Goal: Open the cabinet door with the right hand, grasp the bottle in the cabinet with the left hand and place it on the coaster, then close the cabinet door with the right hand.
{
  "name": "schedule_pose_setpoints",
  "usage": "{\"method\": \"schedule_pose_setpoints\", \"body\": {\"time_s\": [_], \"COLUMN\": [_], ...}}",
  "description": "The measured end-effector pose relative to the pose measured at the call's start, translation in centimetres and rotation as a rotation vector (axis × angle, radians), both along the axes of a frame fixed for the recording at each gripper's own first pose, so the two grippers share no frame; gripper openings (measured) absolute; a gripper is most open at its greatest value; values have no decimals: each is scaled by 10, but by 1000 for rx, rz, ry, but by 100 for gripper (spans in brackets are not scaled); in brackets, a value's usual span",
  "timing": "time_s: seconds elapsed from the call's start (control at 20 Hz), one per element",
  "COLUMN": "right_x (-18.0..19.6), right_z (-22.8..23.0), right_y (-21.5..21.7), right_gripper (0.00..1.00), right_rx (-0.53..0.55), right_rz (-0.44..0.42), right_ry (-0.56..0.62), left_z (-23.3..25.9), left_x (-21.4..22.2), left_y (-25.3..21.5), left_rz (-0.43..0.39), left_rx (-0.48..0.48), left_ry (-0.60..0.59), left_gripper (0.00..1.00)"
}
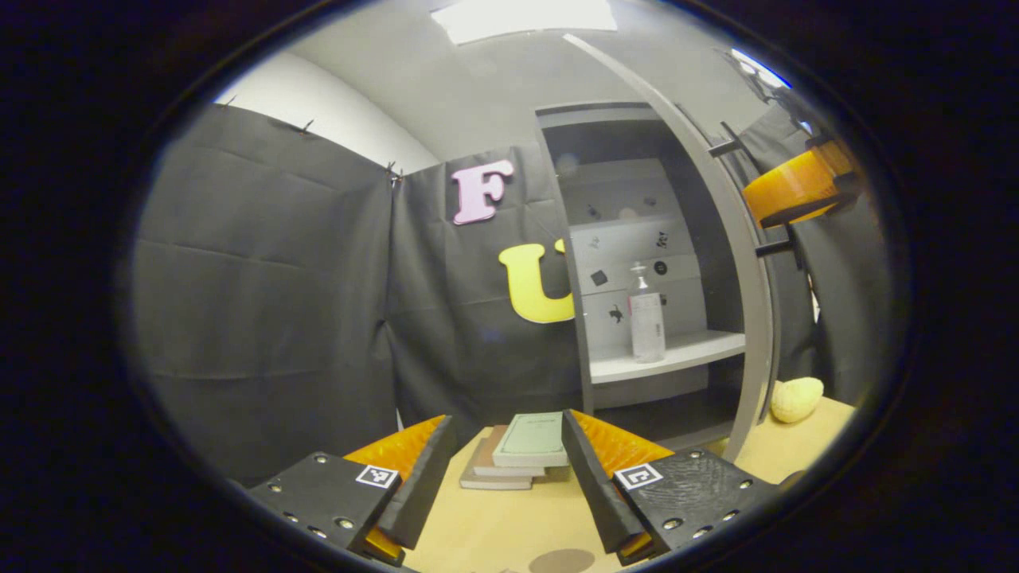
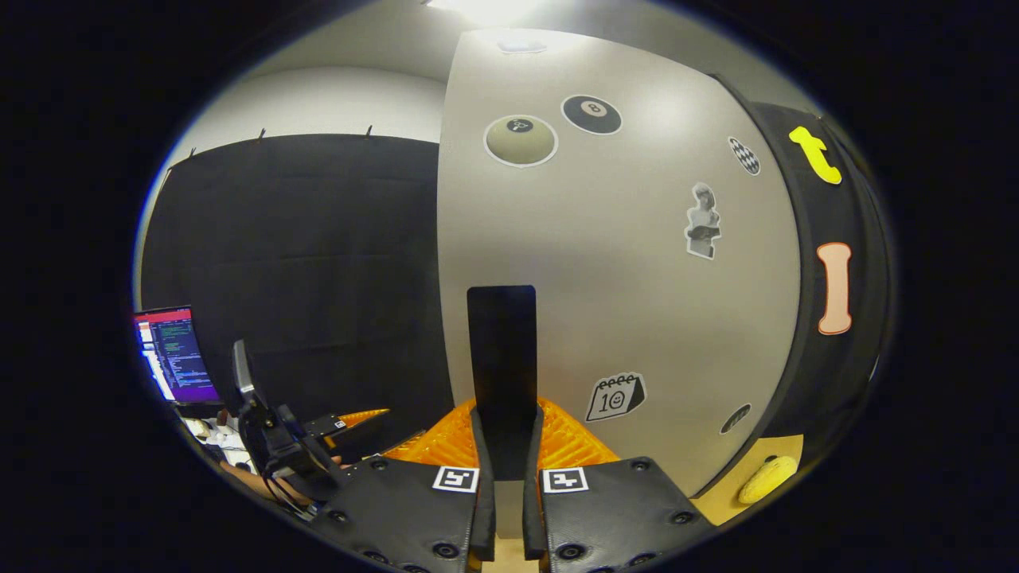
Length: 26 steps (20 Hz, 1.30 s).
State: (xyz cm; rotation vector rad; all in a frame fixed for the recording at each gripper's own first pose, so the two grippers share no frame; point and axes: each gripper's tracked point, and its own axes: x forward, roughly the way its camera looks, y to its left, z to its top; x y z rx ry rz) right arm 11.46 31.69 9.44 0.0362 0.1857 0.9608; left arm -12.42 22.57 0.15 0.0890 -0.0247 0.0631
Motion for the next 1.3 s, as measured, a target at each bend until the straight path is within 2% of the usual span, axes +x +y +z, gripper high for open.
{"method": "schedule_pose_setpoints", "body": {"time_s": [0.25, 0.3, 0.55, 0.6, 0.65, 0.7, 1.1, 1.15, 1.3], "right_x": [0, 1, 3, 3, 3, 3, 9, 12, 24], "right_z": [0, 0, 0, 0, 1, 1, 5, 4, 5], "right_y": [-9, -11, -19, -21, -22, -24, -48, -50, -65], "right_gripper": [15, 15, 15, 15, 15, 15, 14, 14, 14], "right_rx": [4, 3, 0, 1, 3, 3, -13, -16, -42], "right_rz": [19, 18, 3, 0, -5, -12, -121, -141, -207], "right_ry": [-3, -3, -8, -5, 0, 1, -38, -48, -99], "left_z": [3, 3, 4, 3, 2, 2, 1, 2, 3], "left_x": [4, 4, 5, 5, 4, 3, -1, 0, -1], "left_y": [-26, -31, -54, -58, -62, -65, -87, -88, -91], "left_rz": [-80, -94, -151, -160, -167, -173, -205, -206, -203], "left_rx": [3, 3, -8, -10, -12, -12, -27, -22, -18], "left_ry": [-9, -8, -7, -5, -2, 1, 12, 9, 6], "left_gripper": [81, 83, 81, 85, 81, 81, 83, 81, 83]}}
